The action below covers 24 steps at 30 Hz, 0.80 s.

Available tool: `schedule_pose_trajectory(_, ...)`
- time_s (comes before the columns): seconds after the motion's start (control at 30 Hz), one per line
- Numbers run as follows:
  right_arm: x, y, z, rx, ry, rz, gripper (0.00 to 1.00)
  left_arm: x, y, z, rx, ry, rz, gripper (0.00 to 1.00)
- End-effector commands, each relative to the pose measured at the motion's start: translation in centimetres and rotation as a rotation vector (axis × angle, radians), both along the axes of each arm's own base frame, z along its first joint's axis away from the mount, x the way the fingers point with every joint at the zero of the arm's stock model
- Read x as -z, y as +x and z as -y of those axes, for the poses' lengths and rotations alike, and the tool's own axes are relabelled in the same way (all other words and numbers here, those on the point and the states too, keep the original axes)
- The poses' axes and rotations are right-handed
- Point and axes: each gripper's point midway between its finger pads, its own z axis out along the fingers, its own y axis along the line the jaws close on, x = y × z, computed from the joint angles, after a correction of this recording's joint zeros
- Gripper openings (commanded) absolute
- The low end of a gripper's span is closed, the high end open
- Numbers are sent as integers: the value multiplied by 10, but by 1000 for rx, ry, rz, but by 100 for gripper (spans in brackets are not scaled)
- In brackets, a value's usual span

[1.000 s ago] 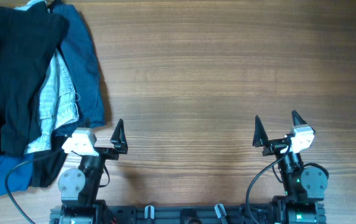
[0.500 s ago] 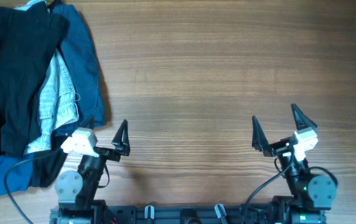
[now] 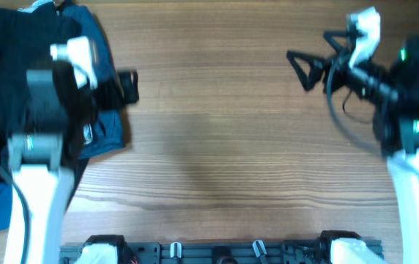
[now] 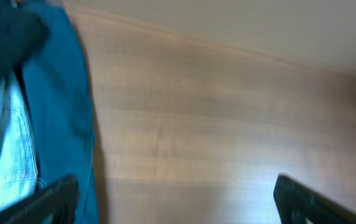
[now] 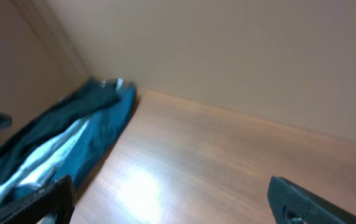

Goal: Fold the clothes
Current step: 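Reach the left gripper into the clothes pile and grasp the black shorts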

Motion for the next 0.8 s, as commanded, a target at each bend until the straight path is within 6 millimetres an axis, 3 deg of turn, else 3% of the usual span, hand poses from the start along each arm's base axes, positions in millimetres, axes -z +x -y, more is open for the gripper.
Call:
schedule_pose_trajectory(0.0,23,23,-8,-40,73,-142,100,-20,31,15,148,15,-72,100)
schedule_pose_trajectory(0.1,61,39,-7,-28,93,-259,100,-14,51,13,151,30,-98,100)
schedule_pose_trajectory(0.17,71,44,-7,-28,92,-284,100,-16,64,-5,74,89,-67,100)
schedule_pose_trajectory(0.27,81,48,-6,-23,87,-304,100,-23,86,-53,-123,177,-7,100)
schedule_pose_trajectory(0.37,82,48,-5,-22,79,-304,100,-12,107,-116,-318,213,4,99)
schedule_pose_trajectory(0.5,86,48,-3,-12,62,-310,100,40,128,-170,-414,210,-76,100)
schedule_pose_trajectory(0.57,92,48,2,22,42,-331,100,79,140,-190,-419,226,-139,100)
schedule_pose_trajectory(0.63,100,47,8,61,18,-363,100,120,150,-200,-394,255,-200,100)
schedule_pose_trajectory(0.77,111,46,13,90,-4,-389,100,170,165,-210,-402,264,-247,100)
